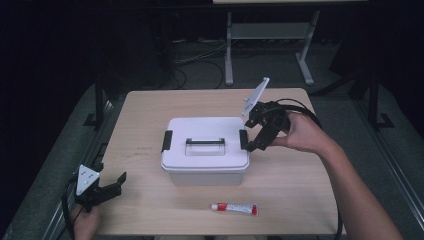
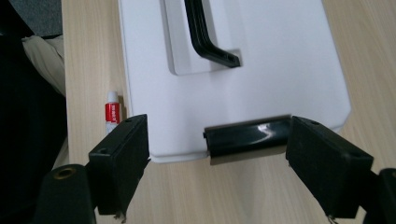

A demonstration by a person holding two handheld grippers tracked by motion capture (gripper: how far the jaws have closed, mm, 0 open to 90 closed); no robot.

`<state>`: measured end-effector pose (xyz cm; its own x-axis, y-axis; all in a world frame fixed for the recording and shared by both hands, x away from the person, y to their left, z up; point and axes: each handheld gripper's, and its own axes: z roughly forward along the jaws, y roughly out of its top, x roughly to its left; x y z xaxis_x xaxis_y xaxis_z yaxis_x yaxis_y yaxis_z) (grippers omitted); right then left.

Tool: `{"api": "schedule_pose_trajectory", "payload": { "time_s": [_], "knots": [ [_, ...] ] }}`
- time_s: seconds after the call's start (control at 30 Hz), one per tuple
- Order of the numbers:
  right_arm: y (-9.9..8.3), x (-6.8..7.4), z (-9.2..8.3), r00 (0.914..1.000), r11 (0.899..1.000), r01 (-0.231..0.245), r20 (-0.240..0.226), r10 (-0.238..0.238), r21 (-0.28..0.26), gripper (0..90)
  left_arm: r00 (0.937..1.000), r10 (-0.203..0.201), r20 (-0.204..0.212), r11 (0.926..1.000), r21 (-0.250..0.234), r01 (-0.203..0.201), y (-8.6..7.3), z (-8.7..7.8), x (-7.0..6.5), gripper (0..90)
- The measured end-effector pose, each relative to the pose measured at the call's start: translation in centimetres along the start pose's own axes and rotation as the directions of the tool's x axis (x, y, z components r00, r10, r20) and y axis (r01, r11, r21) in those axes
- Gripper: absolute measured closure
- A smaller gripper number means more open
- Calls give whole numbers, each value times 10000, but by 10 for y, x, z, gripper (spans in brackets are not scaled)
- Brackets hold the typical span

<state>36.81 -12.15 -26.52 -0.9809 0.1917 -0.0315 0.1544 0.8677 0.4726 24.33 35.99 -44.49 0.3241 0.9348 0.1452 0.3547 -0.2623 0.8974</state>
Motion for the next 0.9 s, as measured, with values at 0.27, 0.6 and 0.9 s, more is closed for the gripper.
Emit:
{"api": "schedule_pose_trajectory", "payload": {
  "time_s": [0.27, 0.6, 0.9],
  "knots": [
    [16, -1, 3, 9995, 9995, 316, -66, -315, 88, 218, 10000, -5, -11, 10000, -18, 5, 0, -1, 0, 149],
    [37, -2, 11, 9979, 9982, 595, -254, -592, 106, 228, 10000, -41, -6, 10000, -27, 41, 0, -1, 1, 149],
    [55, -3, 19, 9956, 9964, 833, -443, -826, 141, 250, 10000, -51, 5, 10000, -36, 51, 0, -1, 1, 149]
  ]
}}
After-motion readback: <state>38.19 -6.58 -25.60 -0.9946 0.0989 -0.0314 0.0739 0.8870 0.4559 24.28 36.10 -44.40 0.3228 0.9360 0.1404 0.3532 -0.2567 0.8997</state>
